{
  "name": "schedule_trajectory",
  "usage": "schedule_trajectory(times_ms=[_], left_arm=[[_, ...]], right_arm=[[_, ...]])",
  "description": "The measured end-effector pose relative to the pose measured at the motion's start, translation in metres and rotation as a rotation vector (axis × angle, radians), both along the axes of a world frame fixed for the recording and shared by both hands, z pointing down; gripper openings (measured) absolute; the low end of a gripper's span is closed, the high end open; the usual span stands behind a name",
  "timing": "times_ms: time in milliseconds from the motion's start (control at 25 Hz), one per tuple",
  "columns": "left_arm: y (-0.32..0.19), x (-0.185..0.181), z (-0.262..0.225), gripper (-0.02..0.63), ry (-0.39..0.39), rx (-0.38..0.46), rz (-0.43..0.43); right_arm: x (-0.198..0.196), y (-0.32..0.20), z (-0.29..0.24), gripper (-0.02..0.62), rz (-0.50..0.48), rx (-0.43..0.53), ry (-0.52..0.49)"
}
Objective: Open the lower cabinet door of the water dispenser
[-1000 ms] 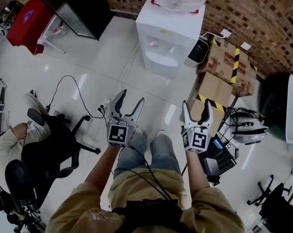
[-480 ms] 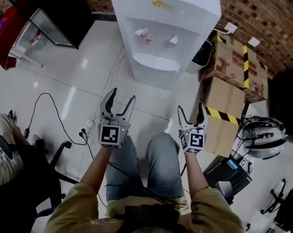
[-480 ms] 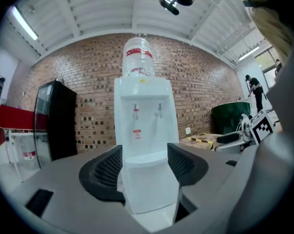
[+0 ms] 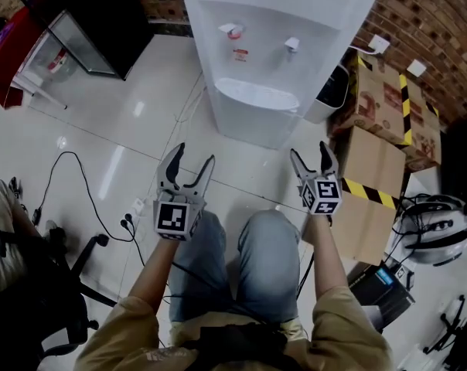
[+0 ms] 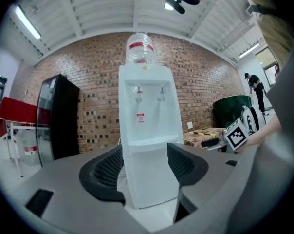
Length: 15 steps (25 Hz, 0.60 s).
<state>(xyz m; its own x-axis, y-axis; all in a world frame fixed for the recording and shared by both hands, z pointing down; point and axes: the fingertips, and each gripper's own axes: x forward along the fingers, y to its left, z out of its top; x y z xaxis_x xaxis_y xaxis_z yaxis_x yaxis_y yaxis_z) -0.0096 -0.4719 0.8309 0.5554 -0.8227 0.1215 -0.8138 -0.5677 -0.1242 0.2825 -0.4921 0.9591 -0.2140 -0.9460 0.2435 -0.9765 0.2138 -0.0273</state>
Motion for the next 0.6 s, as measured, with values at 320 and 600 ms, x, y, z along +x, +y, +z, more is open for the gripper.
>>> schedule_trajectory(times_ms=[320, 600], left_arm=[[0.009, -0.008, 0.001, 0.281, -0.023, -0.016, 0.002], [0.026, -0.017, 0.007, 0.281, -0.028, -0.060, 0.009]], right_arm=[[0.021, -0.064, 0.045, 0.407, 0.010, -0.064, -0.050], [0.001, -0.091, 0.049, 0.405, -0.085, -0.077, -0.032]])
